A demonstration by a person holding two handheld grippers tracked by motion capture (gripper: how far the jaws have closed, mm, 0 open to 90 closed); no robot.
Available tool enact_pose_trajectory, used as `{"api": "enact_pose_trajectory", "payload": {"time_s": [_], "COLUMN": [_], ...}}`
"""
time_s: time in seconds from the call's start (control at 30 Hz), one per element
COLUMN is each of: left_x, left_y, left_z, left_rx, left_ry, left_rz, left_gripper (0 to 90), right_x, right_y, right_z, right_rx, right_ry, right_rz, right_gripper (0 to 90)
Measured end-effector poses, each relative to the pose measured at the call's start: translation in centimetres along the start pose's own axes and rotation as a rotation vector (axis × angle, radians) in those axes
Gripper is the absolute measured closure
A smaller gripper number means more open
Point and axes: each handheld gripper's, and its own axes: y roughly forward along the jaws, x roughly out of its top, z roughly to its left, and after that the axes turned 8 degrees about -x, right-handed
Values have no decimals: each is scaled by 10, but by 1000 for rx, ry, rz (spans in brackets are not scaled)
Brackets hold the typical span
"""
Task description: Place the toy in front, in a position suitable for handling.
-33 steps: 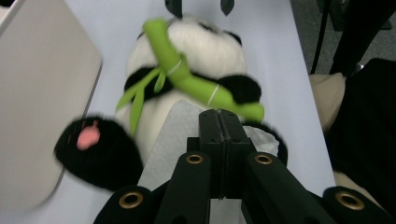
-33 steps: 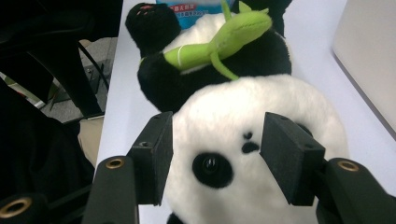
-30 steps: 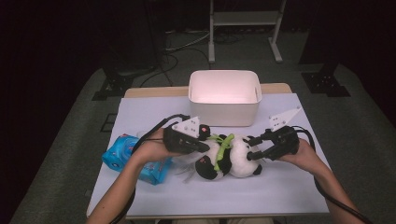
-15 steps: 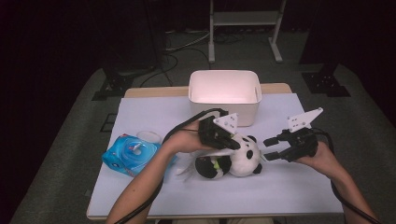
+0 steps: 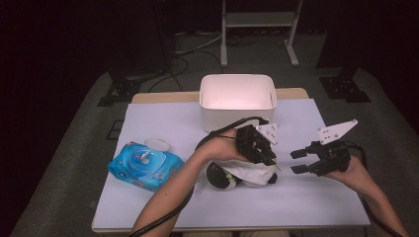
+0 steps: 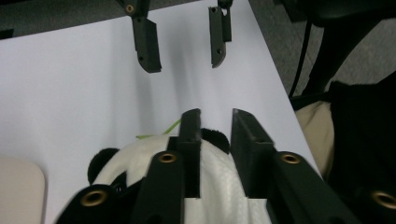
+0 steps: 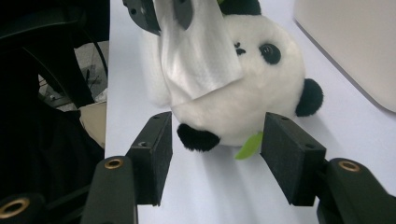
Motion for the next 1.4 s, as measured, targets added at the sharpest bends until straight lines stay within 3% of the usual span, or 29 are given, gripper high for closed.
{"api": "enact_pose_trajectory", "payload": {"time_s": [0.17,0.37,0.63,0.67,1.0,1.17,1.33,1.4], "left_x": [-11,-37,-67,-71,-102,-114,-120,-120], "left_y": [-15,-40,-61,-64,-80,-79,-74,-72], "left_z": [-5,-17,-31,-33,-46,-49,-50,-50], "left_rx": [28,73,117,127,165,168,165,164], "left_ry": [-16,-54,-101,-103,-157,-182,-191,-191], "left_rz": [-31,-46,-75,-73,-89,-91,-93,-89], "left_gripper": [727,727,720,716,709,666,623,623], "right_x": [8,32,62,71,89,89,88,88], "right_y": [10,39,69,78,110,121,123,122], "right_z": [2,11,22,26,33,35,37,37], "right_rx": [20,46,82,87,88,88,87,85], "right_ry": [-14,-82,-167,-194,-248,-261,-264,-265], "right_rz": [-1,4,-3,11,66,93,138,142], "right_gripper": [427,441,452,452,494,596,841,853]}}
